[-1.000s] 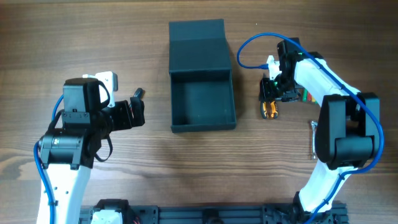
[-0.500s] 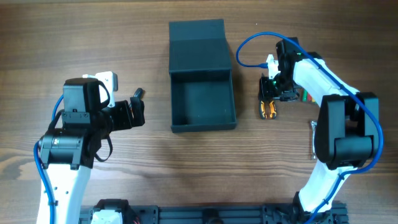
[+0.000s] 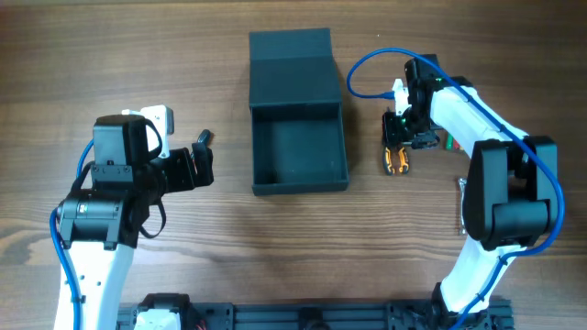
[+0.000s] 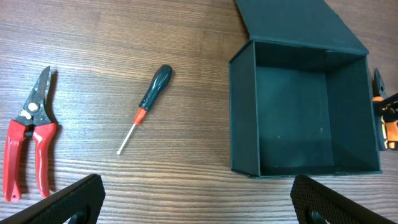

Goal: Pack container
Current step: 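Lower the right gripper and close it on the pliers handles, then carry the pliers left into the green box and release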

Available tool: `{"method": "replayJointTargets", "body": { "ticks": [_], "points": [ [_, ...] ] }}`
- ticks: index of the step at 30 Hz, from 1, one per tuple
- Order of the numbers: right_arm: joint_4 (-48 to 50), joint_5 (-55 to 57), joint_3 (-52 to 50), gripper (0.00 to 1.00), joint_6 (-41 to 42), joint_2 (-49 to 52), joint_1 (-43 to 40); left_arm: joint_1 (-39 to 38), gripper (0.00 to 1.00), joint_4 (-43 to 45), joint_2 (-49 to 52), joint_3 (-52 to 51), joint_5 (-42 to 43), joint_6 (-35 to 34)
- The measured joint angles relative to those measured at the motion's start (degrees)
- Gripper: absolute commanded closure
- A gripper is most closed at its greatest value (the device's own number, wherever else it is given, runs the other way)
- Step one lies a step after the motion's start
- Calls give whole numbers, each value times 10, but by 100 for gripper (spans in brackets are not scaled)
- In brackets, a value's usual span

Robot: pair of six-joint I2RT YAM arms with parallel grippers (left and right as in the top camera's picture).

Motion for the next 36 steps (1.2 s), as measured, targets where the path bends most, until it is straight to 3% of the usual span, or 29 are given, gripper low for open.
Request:
{"method": "replayJointTargets", "body": {
  "ticks": [28,36],
  "points": [
    [45,37,-2,96,0,-5,0,0,0,0,0,0,0,0],
    [28,66,-9,96,-11,-77,-2,0,0,0,0,0,0,0]
  ]
}}
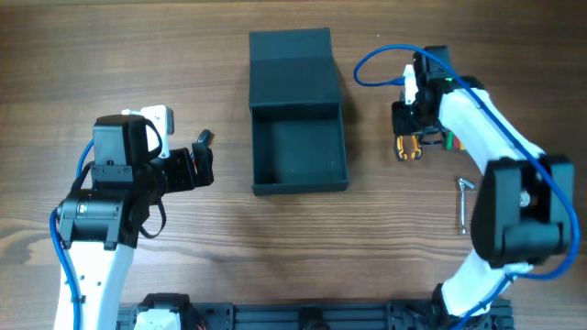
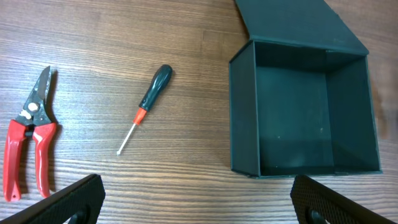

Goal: Pack container
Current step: 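Carry the pliers left into the green box and release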

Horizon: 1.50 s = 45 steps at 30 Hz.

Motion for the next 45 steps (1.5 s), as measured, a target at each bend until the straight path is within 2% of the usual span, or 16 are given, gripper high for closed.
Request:
{"method": "replayJointTargets", "body": {
  "ticks": [11,20,25,28,32,45],
  "points": [
    [-48,-9,0,96,-65,-128,28,0,0,0,0,0,0,0],
    [-52,-48,0,96,-199,-223,219,0,0,0,0,0,0,0],
    [-38,-57,-1,96,-268,-222,320,0,0,0,0,0,0,0],
    [-14,-59,-1,96,-285,-219,346,0,0,0,0,0,0,0],
    [4,-61,-1,96,-301,-197,351,0,0,0,0,0,0,0],
    [72,-61,-1,96,-360,-37,350,0,0,0,0,0,0,0]
  ]
}}
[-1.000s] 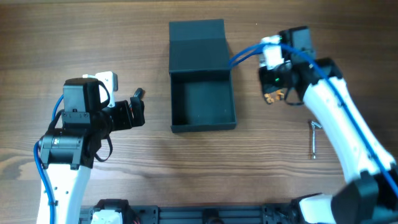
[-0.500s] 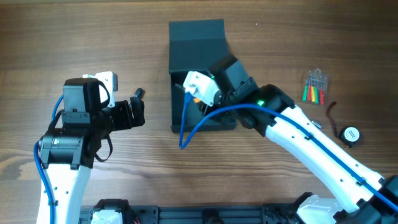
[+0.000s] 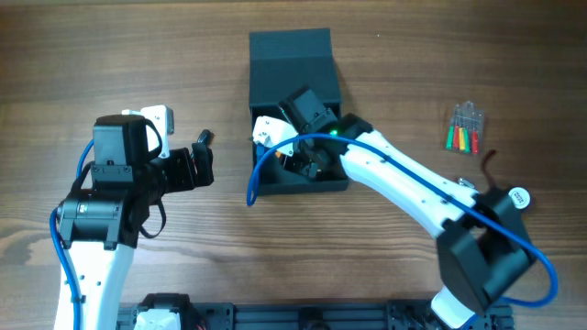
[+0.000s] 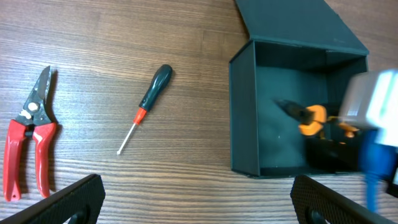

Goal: Pack container
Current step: 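Carry the pliers left into the green box and release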

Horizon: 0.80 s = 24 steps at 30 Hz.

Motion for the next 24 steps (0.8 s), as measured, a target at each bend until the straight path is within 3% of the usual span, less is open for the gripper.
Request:
{"method": "replayJointTargets", "body": {
  "ticks": [15,16,17,18,24],
  "points": [
    [0,-2,-1,94,0,66,-50,0,0,0,0,0,0,0],
    [-1,-2,-1,77,0,66,-53,0,0,0,0,0,0,0],
    [-4,-2,-1,41,0,66,-55,0,0,0,0,0,0,0],
    [-8,-2,-1,21,0,66,-56,0,0,0,0,0,0,0],
    [-16,-4,-1,9,26,66,-56,0,0,0,0,0,0,0]
  ]
}}
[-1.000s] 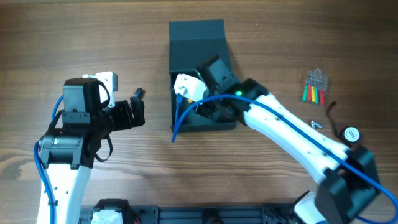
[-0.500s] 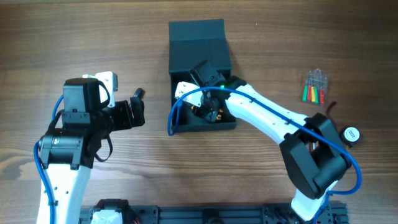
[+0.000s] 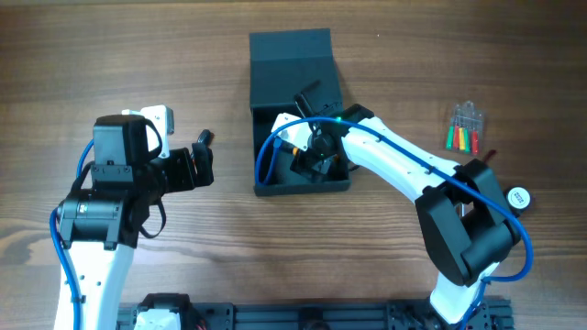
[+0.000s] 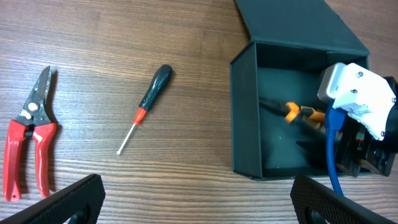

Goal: Pack container
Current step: 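Carry the pliers left into the green box and release, then move the right gripper back over the clear screwdriver case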

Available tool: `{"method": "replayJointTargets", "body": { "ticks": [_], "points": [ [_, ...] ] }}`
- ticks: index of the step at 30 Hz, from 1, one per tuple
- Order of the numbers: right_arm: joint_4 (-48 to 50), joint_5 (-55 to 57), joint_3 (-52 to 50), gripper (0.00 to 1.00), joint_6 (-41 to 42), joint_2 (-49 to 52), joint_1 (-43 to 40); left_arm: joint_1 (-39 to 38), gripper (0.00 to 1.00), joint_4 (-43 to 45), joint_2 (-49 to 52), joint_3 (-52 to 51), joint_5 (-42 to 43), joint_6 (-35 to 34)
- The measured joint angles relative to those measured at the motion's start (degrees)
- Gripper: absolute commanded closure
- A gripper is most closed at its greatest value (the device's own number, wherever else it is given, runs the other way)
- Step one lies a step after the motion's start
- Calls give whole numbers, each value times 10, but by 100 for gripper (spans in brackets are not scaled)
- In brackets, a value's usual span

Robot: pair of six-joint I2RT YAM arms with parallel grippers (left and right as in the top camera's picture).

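Observation:
The dark open box (image 3: pixel 254 158) stands mid-table with its lid folded back; the left wrist view also shows the box (image 4: pixel 244 118). My right gripper (image 3: pixel 310 158) reaches down inside it, its white camera block (image 4: pixel 357 93) over the right half. Orange-handled pliers (image 4: pixel 300 112) lie low in the box, tip toward the left wall. Their handles run under the blue cable, so any grip on them is hidden. My left gripper (image 3: pixel 204 153) hangs open left of the box, its fingers (image 4: pixel 74 196) spread wide above bare wood. A green-handled screwdriver (image 4: pixel 147 104) and red pruners (image 4: pixel 28 146) lie on the table.
A clear pack of red and green bits (image 3: pixel 463 127) lies at the right, with a small round white object (image 3: pixel 519 197) near the right arm's elbow. The right forearm (image 3: pixel 394 163) crosses the box's right wall.
The right wrist has shifted right inside the box, and the arm's elbow has swung inward. The pliers now sit lower and more level. The left arm has not moved.
First my right gripper was on the orange pliers on the table right of the box. Then it had them slightly farther back and to the right. Then it was inside the box with the pliers, where both are now. The left gripper stayed open throughout.

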Motion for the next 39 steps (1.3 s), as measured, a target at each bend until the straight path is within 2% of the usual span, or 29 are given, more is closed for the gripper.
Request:
{"method": "replayJointTargets", "body": {
  "ticks": [8,10,15,19,21,23,28,32,39],
  "points": [
    [-33,-6,8,3,71,-1,0,0,0,0,0,0,0,0],
    [-66,-14,31,6,96,-8,0,0,0,0,0,0,0,0],
    [-159,-5,168,0,147,-63,0,0,0,0,0,0,0,0],
    [-219,84,297,0,254,-144,-17,0,0,0,0,0,0,0],
    [-266,120,337,0,315,-180,-54,0,0,0,0,0,0,0],
    [-324,158,366,0,391,-212,-140,0,0,0,0,0,0,0],
    [-403,169,370,0,461,-189,-314,0,0,0,0,0,0,0],
    [-413,166,367,0,467,-137,-415,0,0,0,0,0,0,0],
    [-423,163,366,0,434,-33,-471,0,0,0,0,0,0,0]
  ]
}}
